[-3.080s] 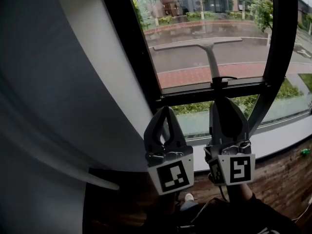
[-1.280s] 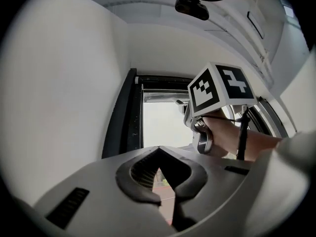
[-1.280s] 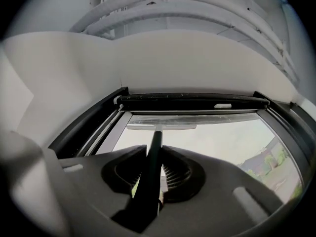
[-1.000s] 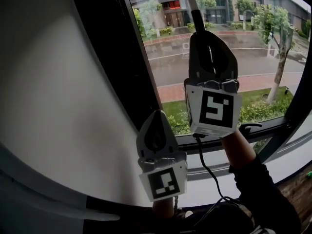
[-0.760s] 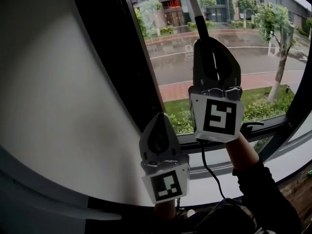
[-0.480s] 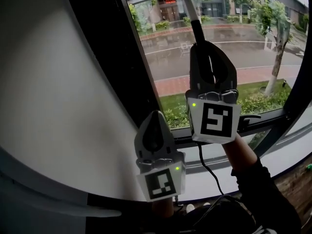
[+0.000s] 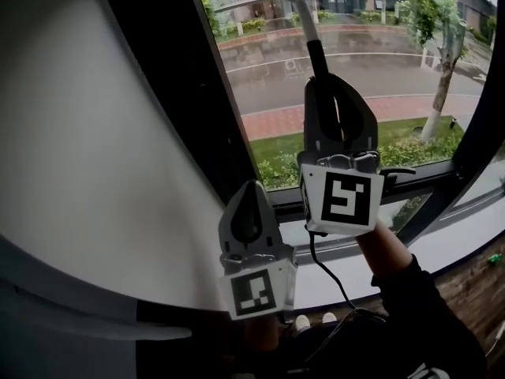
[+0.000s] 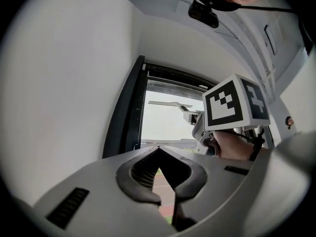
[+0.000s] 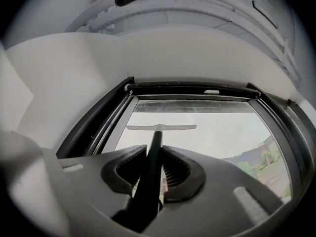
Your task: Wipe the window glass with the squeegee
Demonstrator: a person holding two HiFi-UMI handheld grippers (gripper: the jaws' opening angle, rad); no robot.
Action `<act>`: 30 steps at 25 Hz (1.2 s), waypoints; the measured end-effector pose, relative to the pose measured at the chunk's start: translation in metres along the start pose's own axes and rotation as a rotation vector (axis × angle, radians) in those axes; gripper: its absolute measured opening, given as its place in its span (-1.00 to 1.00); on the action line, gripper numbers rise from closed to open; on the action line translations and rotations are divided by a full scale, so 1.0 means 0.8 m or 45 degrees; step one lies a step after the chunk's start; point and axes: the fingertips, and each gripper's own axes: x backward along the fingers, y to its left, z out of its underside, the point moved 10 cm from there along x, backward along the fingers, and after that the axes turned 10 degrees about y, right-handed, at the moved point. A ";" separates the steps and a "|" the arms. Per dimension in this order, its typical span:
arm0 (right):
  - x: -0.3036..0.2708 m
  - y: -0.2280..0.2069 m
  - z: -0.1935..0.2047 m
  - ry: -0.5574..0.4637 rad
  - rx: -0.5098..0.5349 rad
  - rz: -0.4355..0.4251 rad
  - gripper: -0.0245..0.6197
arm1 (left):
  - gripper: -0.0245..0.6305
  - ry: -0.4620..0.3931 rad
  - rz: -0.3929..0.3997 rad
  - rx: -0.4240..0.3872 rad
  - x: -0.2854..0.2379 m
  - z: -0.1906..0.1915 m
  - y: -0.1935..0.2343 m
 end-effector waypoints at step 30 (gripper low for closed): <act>0.100 0.012 0.113 0.325 -0.039 -0.014 -0.63 | -0.93 0.215 -0.013 0.006 0.026 0.060 -0.001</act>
